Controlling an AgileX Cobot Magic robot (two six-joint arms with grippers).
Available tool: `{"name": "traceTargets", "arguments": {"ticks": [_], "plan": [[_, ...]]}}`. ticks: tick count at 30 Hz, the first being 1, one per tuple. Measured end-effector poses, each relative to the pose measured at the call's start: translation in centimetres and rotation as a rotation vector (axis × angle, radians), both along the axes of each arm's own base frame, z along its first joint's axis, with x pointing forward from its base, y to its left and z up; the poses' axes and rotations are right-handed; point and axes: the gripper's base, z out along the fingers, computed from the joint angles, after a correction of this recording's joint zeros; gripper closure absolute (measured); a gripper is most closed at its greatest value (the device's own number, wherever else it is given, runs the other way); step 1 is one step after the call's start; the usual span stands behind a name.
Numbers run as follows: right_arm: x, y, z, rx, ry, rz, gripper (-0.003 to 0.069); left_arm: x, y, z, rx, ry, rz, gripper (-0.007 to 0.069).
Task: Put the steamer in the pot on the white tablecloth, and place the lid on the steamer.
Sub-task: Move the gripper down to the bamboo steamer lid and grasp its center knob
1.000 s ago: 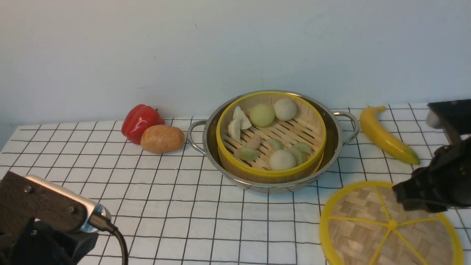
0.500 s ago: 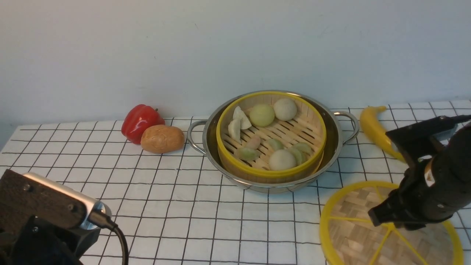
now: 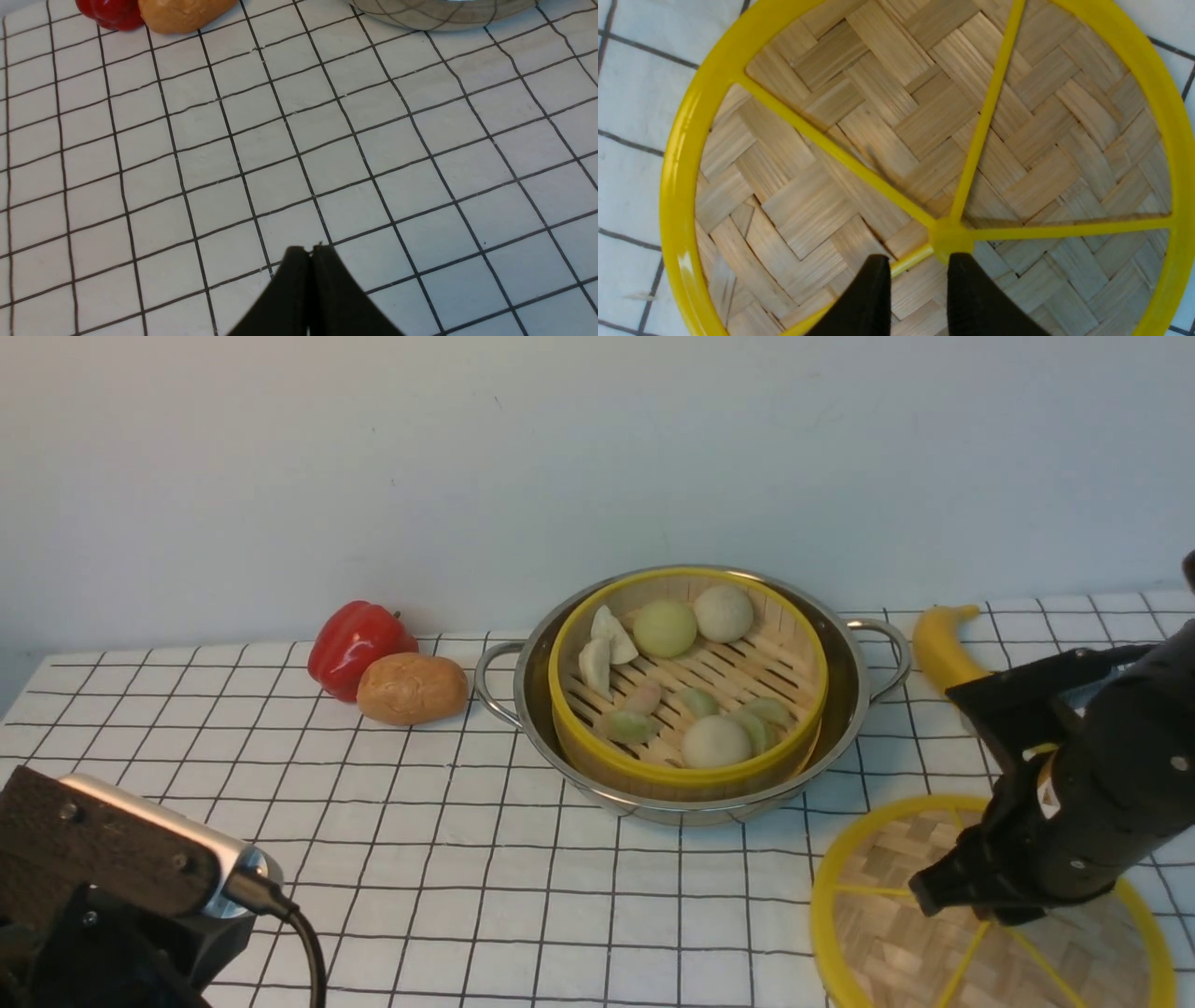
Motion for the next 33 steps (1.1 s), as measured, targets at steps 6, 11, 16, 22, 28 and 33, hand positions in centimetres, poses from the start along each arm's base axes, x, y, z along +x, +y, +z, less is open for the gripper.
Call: {"name": "traceTargets", "arguments": {"ticks": [6, 11, 16, 22, 28, 33], "plan": [[0.3, 0.0, -0.5, -0.026, 0.001, 0.017, 0.0411, 0.0, 0.0, 0.0, 0.000, 0.000, 0.000, 0.0623], [0.5, -0.1, -0.4, -0.032, -0.018, 0.020, 0.0403, 0.0, 0.0, 0.0, 0.000, 0.000, 0.000, 0.0623], [0.7, -0.1, -0.4, -0.037, -0.034, 0.027, 0.0403, 0.0, 0.0, 0.0, 0.000, 0.000, 0.000, 0.0623], [0.8, 0.0, -0.4, -0.037, -0.042, 0.030, 0.0403, 0.0, 0.0, 0.0, 0.000, 0.000, 0.000, 0.0623], [0.8, 0.0, -0.4, -0.038, -0.040, 0.029, 0.0403, 0.0, 0.0, 0.0, 0.000, 0.000, 0.000, 0.0622], [1.0, 0.0, -1.2, -0.049, -0.015, 0.028, 0.0403, 0.0, 0.0, 0.0, -0.001, 0.000, 0.001, 0.0623]]}}
